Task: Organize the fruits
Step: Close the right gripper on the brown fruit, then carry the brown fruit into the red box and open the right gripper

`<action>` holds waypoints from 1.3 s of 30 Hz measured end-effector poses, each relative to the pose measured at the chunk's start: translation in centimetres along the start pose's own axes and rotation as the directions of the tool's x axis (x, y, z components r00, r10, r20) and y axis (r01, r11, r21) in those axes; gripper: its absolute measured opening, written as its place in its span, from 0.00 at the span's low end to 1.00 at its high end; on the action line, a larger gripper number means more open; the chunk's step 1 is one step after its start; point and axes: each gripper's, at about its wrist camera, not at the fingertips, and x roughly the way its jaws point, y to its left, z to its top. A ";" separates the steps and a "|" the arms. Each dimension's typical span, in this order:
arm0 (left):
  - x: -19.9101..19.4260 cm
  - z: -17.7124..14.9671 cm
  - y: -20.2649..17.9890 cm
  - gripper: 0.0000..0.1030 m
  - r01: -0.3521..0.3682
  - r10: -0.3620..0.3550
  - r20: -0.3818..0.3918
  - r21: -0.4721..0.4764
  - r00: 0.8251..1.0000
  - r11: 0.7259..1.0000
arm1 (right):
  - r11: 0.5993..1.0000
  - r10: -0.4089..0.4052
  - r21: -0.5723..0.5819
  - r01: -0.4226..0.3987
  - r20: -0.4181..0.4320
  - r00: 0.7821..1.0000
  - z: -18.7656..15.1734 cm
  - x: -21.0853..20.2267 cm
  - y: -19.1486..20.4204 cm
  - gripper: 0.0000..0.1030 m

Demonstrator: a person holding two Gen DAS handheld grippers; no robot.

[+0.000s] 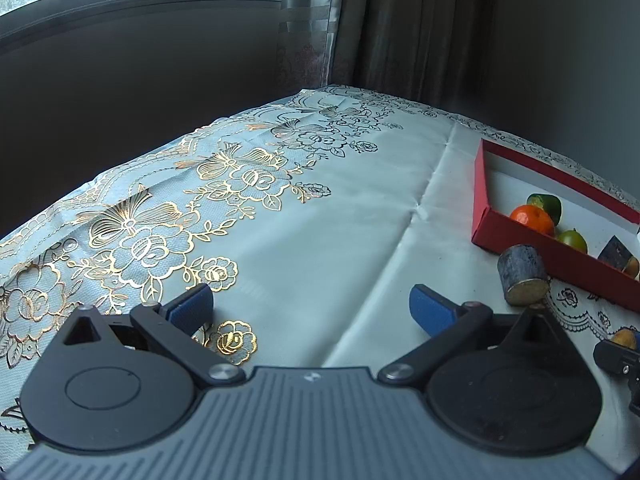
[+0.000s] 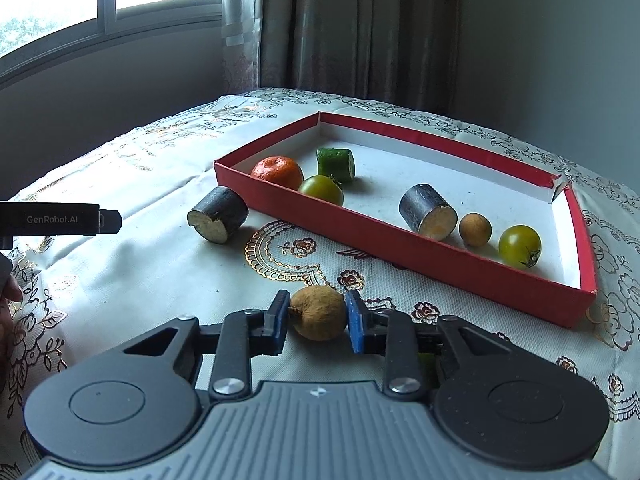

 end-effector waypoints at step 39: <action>0.1 0.0 0.1 1.00 0.009 -0.009 -0.004 -0.006 1.000 1.000 | 0.970 -0.173 0.180 0.161 0.059 0.983 5.3 -5.4 -15.7 0.28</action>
